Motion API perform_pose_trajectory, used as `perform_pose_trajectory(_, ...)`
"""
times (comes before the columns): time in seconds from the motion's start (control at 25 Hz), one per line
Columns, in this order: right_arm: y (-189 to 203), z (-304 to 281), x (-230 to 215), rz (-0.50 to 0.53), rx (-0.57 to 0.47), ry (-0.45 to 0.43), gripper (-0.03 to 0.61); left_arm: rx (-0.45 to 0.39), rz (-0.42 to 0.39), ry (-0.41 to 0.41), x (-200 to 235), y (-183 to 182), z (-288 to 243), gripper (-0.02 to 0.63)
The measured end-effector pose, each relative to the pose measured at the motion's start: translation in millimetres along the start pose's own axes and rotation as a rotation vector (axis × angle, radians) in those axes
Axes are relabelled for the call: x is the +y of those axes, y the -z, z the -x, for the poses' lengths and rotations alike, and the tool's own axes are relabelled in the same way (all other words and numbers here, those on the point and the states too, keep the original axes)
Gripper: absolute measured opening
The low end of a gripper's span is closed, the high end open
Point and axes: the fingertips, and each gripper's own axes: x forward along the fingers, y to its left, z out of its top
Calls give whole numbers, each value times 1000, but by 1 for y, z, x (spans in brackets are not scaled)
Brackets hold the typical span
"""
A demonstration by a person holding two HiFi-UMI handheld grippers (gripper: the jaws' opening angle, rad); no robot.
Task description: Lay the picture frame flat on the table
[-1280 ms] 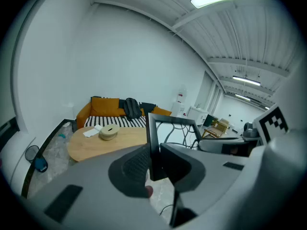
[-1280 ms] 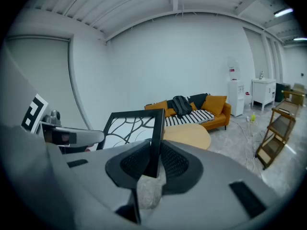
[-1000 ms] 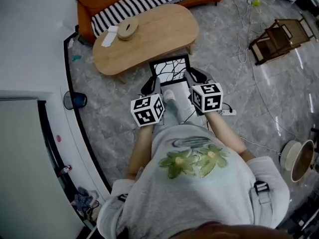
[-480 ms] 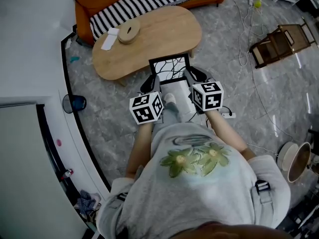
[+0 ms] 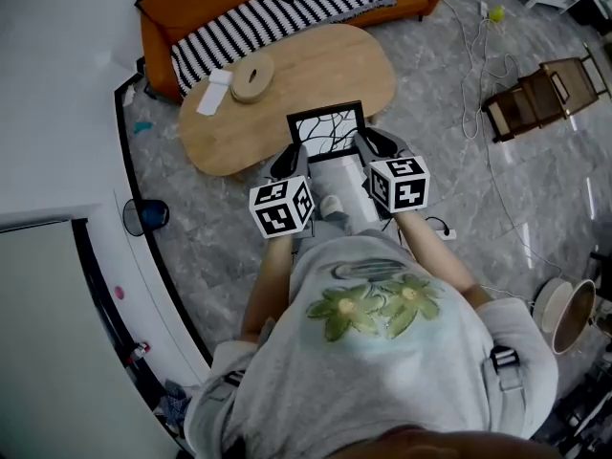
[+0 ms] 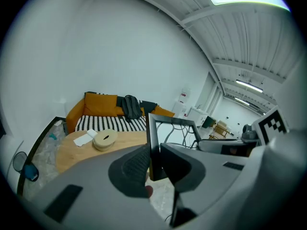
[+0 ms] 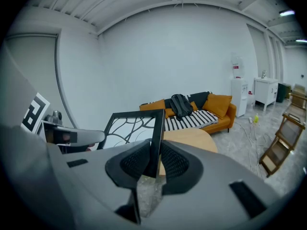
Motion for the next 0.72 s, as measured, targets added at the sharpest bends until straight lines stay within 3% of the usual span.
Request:
perform_pose_trajectory(0.28,-23,-33,-5,-12,-15,2,77,-3,-12,16,18,-27,-27,78)
perform_pose_trajectory(0.72,-31,-65,-12,-15,8,-1,77,11,9,10,34,-35,-54,78)
